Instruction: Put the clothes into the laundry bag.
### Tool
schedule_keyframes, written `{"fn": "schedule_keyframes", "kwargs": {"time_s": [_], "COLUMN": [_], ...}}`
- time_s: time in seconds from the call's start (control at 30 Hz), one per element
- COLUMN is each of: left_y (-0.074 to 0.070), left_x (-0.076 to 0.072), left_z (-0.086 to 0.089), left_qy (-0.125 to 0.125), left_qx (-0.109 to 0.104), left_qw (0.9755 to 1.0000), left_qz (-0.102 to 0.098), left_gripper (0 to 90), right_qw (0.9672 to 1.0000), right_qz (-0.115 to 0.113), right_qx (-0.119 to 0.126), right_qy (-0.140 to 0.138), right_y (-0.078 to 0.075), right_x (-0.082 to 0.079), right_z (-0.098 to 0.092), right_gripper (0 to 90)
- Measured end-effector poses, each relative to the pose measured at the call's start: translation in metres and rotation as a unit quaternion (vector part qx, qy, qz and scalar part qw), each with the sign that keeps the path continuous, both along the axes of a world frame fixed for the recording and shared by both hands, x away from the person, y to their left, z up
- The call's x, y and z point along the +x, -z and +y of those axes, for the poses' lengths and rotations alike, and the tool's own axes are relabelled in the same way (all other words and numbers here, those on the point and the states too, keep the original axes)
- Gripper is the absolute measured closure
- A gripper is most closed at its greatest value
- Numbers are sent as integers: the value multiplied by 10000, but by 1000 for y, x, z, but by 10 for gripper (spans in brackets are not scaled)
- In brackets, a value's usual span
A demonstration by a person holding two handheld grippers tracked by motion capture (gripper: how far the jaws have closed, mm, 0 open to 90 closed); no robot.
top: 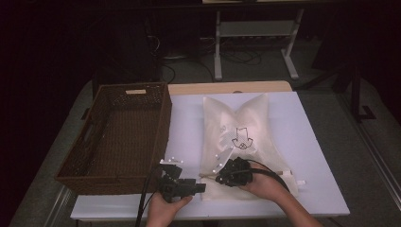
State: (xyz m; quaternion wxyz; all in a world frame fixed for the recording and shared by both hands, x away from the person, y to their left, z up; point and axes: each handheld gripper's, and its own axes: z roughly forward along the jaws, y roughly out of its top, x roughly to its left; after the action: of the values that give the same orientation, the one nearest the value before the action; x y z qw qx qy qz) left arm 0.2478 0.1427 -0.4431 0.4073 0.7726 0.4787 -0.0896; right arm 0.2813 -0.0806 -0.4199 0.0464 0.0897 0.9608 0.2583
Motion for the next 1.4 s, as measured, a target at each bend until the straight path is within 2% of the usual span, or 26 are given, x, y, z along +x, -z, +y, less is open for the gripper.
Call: {"fn": "schedule_keyframes", "kwargs": {"time_s": [0.1,0.17,0.2,0.3,0.37,0.43,0.47,0.53,0.67,0.73,0.77,0.8,0.9,1.07,1.13,1.27,1.4], "left_y": [2,2,2,1,0,-1,-1,0,3,4,5,4,3,3,3,6,6], "left_x": [1,1,1,-1,0,1,2,2,2,2,1,1,1,2,2,5,9], "left_z": [-1,-2,-3,-4,-3,-3,-2,-1,-1,-2,-2,-2,-1,0,0,-2,-9], "left_qy": [-12,-13,4,37,41,10,7,3,-15,2,15,18,27,17,5,26,156], "left_qx": [3,-5,10,36,46,20,32,26,10,3,17,19,26,-6,-16,-85,-217], "left_qw": [10000,10000,10000,10000,10000,10000,10000,10000,10000,10000,10000,10000,10000,10000,10000,9998,9993], "left_qz": [32,41,39,18,10,5,-4,17,75,89,78,78,72,75,76,178,277], "left_gripper": [431,431,431,431,431,430,428,425,423,420,420,420,420,419,419,419,425], "right_qw": [9999,9999,9998,9997,9994,9993,9992,9997,10000,10000,9999,9998,9995,9997,9999,9993,9982], "right_qz": [-7,-96,-131,-115,-149,-151,-155,-63,-41,-50,-70,-37,-36,24,105,135,123], "right_qx": [154,94,36,-116,-258,-322,-344,-230,34,4,-36,-63,-223,-254,-124,342,582], "right_qy": [31,48,111,194,192,145,93,61,73,81,125,170,207,10,-9,-15,39], "right_y": [-5,-5,-4,3,8,10,10,7,-3,-1,1,2,10,11,7,-11,-26], "right_x": [-1,0,-1,1,2,3,3,2,1,3,4,5,9,8,7,3,1], "right_z": [-5,-5,-4,1,6,8,8,6,-3,-2,-1,0,6,11,9,-2,-14], "right_gripper": [893,852,786,718,756,881,886,893,892,863,798,773,736,875,881,885,885]}}
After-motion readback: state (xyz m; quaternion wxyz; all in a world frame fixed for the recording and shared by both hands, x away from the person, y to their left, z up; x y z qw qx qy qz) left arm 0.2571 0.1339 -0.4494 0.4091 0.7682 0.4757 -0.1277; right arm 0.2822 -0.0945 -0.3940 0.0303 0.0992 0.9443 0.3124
